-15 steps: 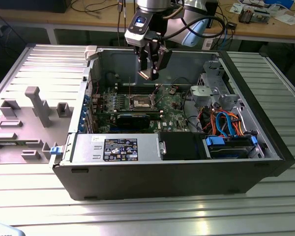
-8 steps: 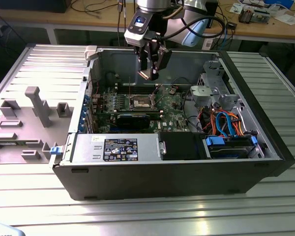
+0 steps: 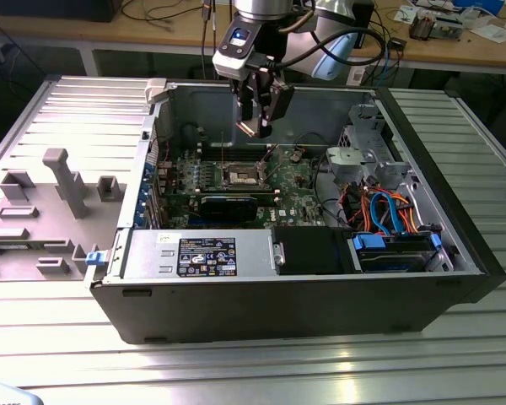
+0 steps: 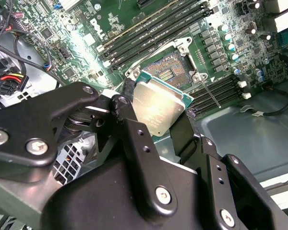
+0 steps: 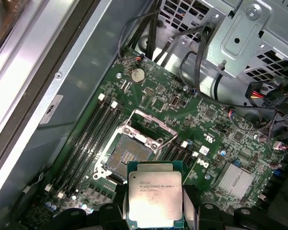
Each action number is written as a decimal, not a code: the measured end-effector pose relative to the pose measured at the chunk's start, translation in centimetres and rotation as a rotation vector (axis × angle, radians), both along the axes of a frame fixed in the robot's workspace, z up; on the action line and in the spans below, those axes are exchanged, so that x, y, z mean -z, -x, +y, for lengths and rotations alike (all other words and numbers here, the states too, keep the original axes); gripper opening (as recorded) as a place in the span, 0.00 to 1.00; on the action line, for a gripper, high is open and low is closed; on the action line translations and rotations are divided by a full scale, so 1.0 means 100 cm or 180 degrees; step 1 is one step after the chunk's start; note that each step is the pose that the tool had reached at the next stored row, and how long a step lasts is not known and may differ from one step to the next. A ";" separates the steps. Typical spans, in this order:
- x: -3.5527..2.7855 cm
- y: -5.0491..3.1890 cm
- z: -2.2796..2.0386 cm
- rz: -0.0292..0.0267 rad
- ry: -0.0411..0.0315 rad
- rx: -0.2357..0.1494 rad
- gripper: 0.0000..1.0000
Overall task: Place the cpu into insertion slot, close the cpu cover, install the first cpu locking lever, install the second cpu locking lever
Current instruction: 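Place the cpu into insertion slot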
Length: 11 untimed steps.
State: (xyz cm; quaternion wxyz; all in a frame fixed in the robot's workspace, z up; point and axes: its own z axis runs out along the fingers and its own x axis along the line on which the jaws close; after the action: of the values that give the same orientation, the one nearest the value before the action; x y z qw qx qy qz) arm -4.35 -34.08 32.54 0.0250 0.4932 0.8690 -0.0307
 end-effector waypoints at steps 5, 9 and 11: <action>0.0000 0.0000 0.0000 0.0000 0.0000 0.0018 0.55; 0.0000 0.0000 0.0000 0.0000 0.0001 0.0030 0.55; 0.0000 0.0000 0.0000 0.0000 0.0001 0.0035 0.55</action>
State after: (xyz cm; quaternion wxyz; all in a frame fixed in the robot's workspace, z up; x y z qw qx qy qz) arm -4.35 -34.08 32.54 0.0249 0.4980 0.8663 -0.0310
